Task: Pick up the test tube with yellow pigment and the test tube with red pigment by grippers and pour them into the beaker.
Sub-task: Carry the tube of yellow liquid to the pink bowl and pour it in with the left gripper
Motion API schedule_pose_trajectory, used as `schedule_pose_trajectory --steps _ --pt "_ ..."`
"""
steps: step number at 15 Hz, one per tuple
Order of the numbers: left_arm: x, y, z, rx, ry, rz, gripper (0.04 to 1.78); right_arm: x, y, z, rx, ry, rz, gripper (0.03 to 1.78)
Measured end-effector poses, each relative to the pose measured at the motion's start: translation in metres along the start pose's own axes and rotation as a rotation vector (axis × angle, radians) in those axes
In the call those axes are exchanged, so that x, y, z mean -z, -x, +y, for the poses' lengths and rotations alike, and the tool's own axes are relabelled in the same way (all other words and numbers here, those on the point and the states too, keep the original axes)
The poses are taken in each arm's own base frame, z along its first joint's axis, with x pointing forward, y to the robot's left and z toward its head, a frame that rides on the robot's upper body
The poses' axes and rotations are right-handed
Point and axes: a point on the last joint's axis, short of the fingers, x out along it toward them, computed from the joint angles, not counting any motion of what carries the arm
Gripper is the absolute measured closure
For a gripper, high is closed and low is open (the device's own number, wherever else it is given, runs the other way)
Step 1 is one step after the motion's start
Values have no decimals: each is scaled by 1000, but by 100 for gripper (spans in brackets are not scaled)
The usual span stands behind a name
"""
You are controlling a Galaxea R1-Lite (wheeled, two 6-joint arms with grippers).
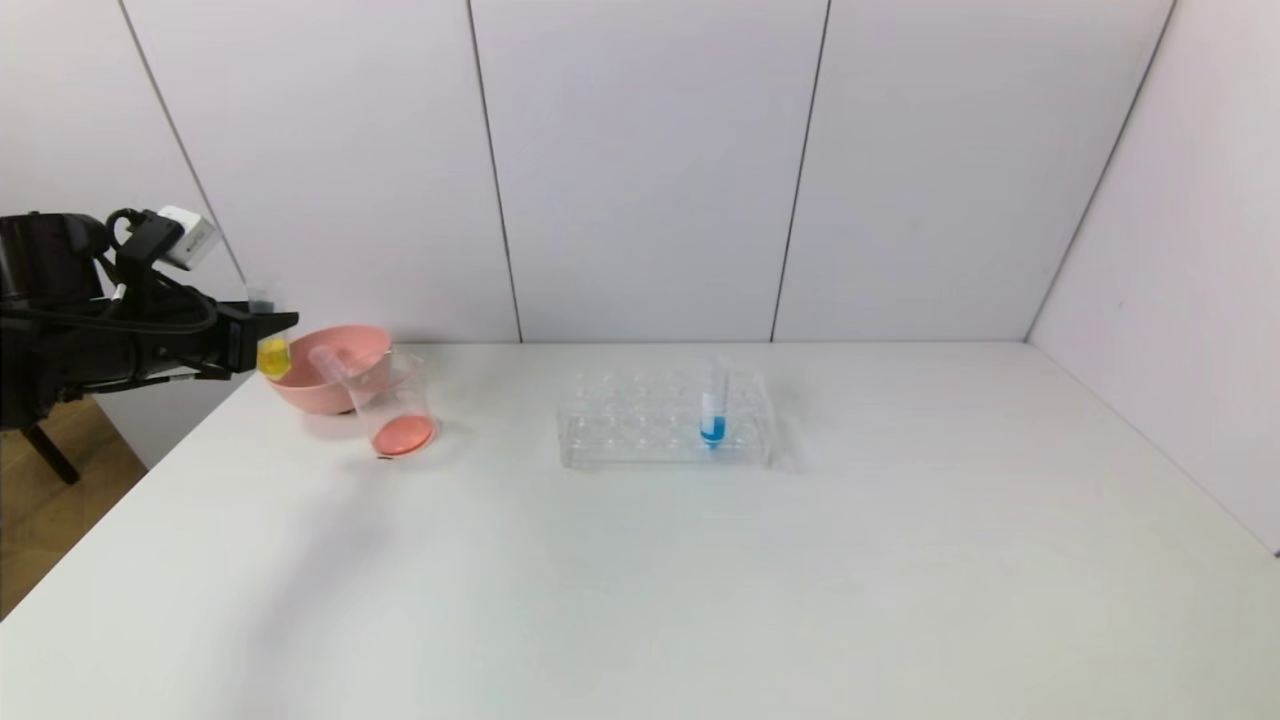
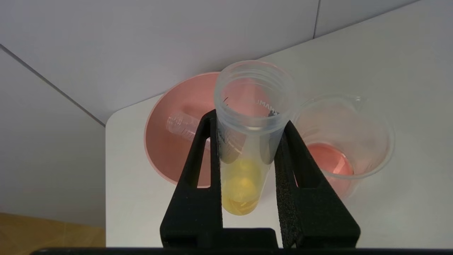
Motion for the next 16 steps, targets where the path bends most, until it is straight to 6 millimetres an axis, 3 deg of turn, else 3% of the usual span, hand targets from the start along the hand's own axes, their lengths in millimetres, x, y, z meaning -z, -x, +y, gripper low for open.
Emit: schedule_pose_trajectory --steps 7,16 --pt "-15 2 5 88 -177 162 138 0 0 0 0 0 0 11" --pt "-20 -2 7 153 -329 136 138 0 0 0 0 0 0 11"
